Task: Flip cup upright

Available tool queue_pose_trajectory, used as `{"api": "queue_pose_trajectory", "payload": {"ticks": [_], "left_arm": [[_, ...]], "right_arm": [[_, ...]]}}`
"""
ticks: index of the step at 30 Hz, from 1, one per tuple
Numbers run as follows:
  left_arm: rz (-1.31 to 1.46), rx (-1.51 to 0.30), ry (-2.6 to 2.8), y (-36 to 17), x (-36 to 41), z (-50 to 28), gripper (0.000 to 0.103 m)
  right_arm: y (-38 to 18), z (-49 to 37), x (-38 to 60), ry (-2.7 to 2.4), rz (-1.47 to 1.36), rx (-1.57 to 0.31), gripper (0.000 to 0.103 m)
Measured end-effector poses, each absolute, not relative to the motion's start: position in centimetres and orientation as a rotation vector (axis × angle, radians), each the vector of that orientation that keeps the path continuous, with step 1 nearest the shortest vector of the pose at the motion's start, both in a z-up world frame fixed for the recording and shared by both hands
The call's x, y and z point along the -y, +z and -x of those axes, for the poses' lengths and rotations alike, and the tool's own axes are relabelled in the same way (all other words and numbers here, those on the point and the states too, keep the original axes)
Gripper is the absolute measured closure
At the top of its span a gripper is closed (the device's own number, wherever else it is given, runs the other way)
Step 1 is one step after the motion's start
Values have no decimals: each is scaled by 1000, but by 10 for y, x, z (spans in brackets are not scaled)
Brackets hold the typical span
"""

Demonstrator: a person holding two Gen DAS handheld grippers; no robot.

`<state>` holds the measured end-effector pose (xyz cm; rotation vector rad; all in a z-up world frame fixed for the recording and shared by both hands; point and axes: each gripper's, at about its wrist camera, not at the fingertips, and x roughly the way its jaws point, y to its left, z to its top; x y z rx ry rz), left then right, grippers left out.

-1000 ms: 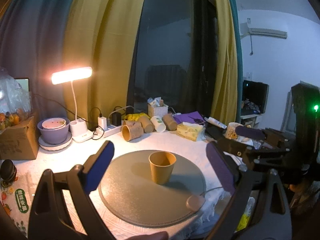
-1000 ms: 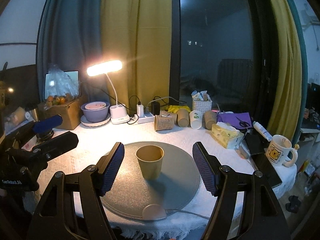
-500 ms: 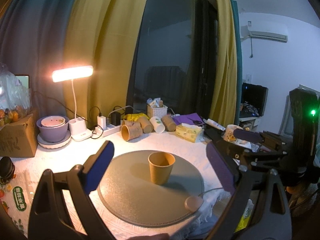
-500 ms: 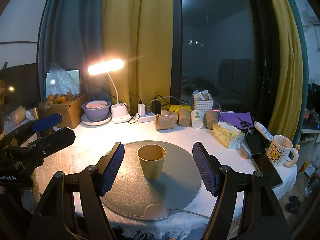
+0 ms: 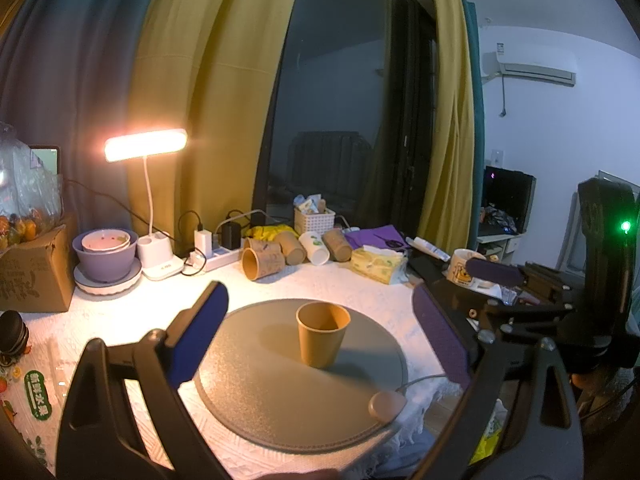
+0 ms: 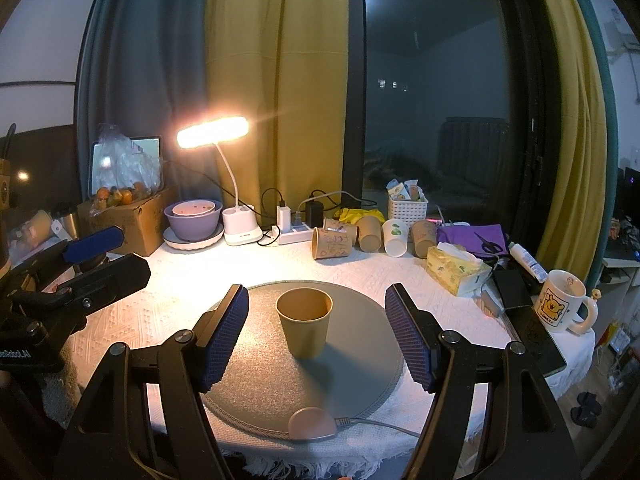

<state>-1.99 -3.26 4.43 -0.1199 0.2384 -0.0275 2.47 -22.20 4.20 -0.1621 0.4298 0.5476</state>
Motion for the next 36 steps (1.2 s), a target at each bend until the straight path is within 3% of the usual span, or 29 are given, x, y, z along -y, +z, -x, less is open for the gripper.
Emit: {"api": "queue_pose_trajectory", "payload": {"ticks": [36], "left_arm": [[124, -242, -26, 45, 32, 20, 9]], "right_arm": [[39, -23, 218, 548, 166, -434, 29]]}}
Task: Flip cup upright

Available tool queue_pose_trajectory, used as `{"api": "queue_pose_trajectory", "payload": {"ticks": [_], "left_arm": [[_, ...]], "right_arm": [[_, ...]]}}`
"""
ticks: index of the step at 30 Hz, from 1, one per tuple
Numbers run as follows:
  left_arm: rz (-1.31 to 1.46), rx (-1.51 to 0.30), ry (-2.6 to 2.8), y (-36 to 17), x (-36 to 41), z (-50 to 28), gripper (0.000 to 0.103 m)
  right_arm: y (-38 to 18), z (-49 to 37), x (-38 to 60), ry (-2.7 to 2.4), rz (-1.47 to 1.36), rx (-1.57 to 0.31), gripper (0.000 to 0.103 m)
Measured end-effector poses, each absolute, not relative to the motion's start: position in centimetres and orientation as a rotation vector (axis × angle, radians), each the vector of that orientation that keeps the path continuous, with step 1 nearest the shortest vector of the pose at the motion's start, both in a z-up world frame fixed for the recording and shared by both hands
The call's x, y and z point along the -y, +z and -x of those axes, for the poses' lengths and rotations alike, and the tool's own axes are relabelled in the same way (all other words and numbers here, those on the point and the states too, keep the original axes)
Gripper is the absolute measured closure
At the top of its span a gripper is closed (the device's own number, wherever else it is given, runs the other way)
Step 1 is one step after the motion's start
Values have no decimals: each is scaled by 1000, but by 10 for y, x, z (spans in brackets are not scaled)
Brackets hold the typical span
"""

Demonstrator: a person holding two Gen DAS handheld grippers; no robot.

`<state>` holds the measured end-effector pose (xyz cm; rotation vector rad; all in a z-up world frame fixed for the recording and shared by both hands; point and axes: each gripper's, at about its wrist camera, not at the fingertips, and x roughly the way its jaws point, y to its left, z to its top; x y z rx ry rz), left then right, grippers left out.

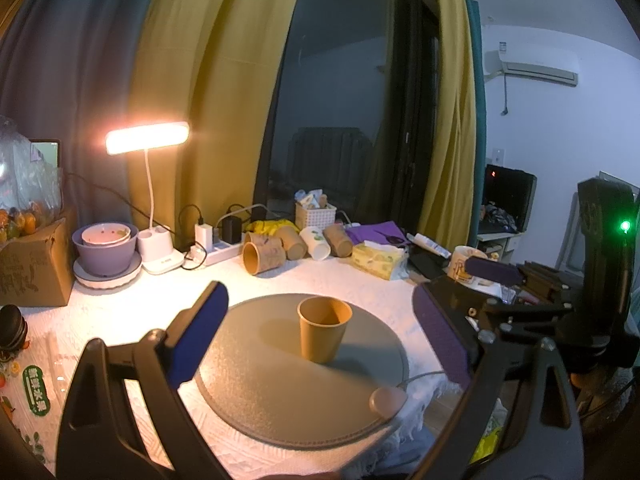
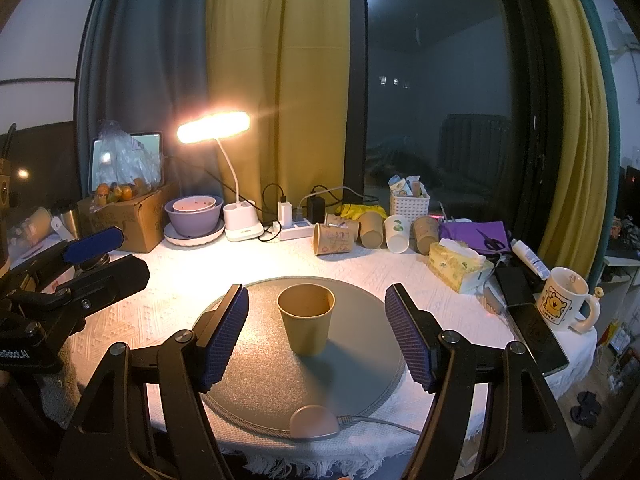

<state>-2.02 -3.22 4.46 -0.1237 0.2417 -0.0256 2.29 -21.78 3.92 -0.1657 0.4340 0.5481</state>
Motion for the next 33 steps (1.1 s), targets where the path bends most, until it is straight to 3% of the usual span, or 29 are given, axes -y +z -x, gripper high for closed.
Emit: {"api": "queue_pose_trajectory", "payload": {"ticks": [33], "left_arm": [[129, -244, -31, 37, 39, 31, 9]], "right_arm": [[40, -25, 217, 549, 166, -437, 29]]}}
